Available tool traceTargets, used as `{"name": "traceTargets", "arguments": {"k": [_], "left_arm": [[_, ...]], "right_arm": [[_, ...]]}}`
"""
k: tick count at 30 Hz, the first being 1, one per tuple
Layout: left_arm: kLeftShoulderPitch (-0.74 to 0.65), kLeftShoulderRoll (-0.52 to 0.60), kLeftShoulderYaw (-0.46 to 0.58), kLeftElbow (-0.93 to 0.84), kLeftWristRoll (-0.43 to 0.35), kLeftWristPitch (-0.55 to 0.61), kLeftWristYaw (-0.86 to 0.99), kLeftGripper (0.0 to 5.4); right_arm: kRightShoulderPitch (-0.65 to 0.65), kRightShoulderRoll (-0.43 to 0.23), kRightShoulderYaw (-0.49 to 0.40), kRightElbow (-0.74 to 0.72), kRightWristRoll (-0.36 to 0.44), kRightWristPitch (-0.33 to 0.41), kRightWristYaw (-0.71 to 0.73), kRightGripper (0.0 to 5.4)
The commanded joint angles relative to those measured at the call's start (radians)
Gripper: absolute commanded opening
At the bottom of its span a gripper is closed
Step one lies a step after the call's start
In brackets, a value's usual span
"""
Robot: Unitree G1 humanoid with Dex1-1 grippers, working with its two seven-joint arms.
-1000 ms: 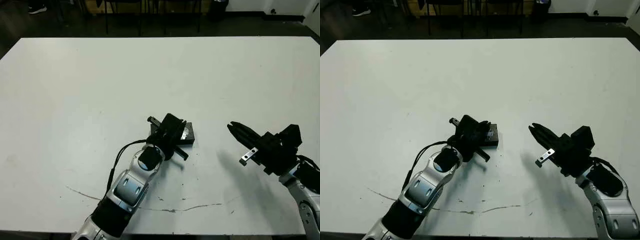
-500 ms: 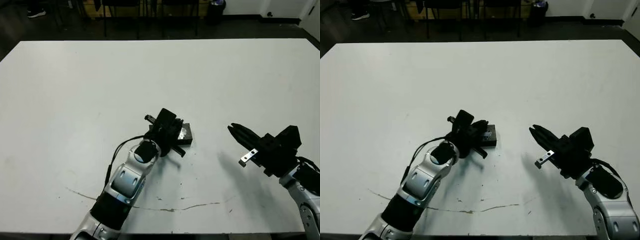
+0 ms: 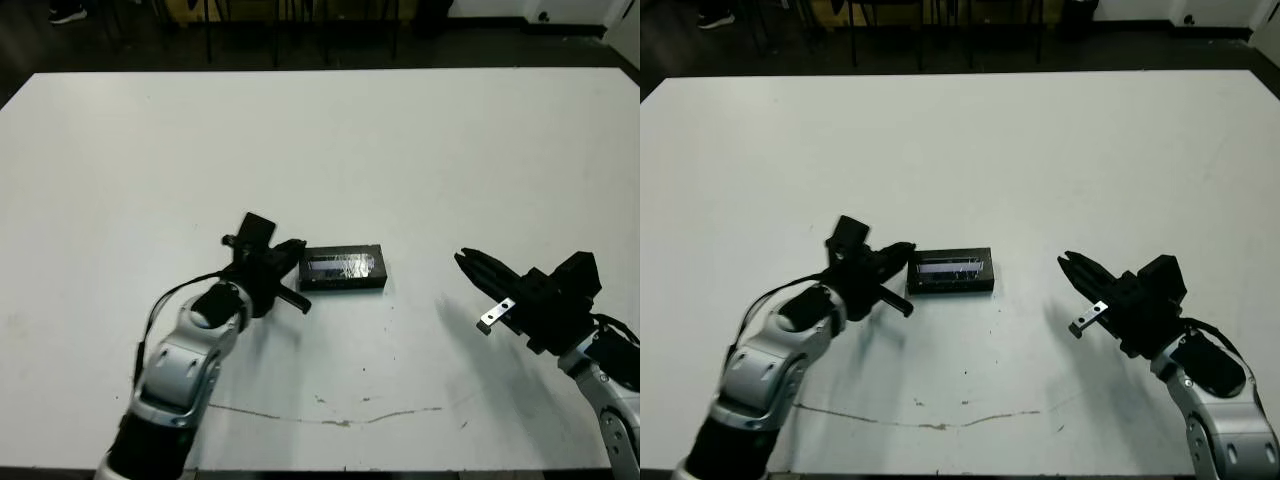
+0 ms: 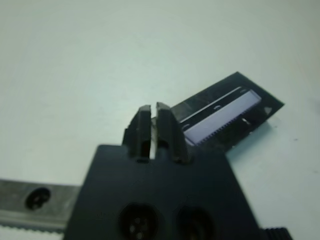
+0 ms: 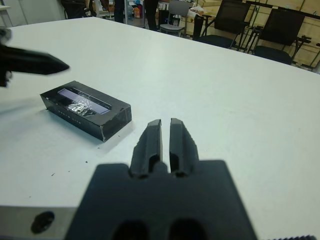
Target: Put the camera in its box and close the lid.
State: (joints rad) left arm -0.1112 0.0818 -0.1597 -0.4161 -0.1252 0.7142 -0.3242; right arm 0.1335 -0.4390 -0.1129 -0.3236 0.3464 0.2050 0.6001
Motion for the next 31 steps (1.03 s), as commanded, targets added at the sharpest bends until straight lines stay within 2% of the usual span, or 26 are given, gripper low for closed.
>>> {"name": "traceTargets", "arguments": {"k": [1, 7, 10, 12, 14, 17, 21, 24, 26, 31], "left_arm": [[0.040, 0.018, 0.069, -0.067, -0.060, 0.006, -0.006, 0.01], [0.080, 0.007, 0.221, -0.149, -0.129, -0.063, 0.046, 0.01], [0.137, 0.019, 0.268, -0.118, -0.099, -0.258, 0.049, 0.01], [0.182, 0.020, 0.286, -0.069, -0.045, -0.413, 0.075, 0.01], [0.221, 0.011, 0.307, -0.022, -0.025, -0.529, 0.091, 0.01], [0.266, 0.010, 0.341, 0.038, -0.108, -0.621, 0.032, 0.01], [0.307, 0.018, 0.341, 0.087, -0.166, -0.731, -0.045, 0.01], [0.314, -0.015, 0.323, 0.120, -0.139, -0.817, -0.020, 0.01], [0.304, -0.040, 0.314, 0.153, -0.095, -0.868, 0.031, 0.01], [0.258, -0.061, 0.303, 0.234, -0.069, -0.892, 0.096, 0.01]], "right_arm": [[0.012, 0.003, 0.000, 0.007, -0.005, 0.004, -0.011, 0.00], [-0.009, 0.054, -0.009, 0.064, 0.017, -0.060, -0.012, 0.00], [-0.017, 0.091, -0.008, 0.053, 0.001, -0.062, -0.071, 0.00], [-0.018, 0.124, 0.001, 0.015, -0.018, -0.035, -0.145, 0.00], [-0.019, 0.158, 0.018, -0.021, -0.046, -0.005, -0.221, 0.00], [-0.032, 0.209, 0.051, -0.005, -0.081, -0.034, -0.278, 0.00], [-0.042, 0.277, 0.081, 0.018, -0.113, -0.085, -0.331, 0.00], [-0.043, 0.316, 0.107, 0.060, -0.162, -0.175, -0.358, 0.00], [-0.040, 0.330, 0.122, 0.078, -0.188, -0.213, -0.367, 0.00], [-0.028, 0.312, 0.131, 0.057, -0.201, -0.201, -0.353, 0.00]]}}
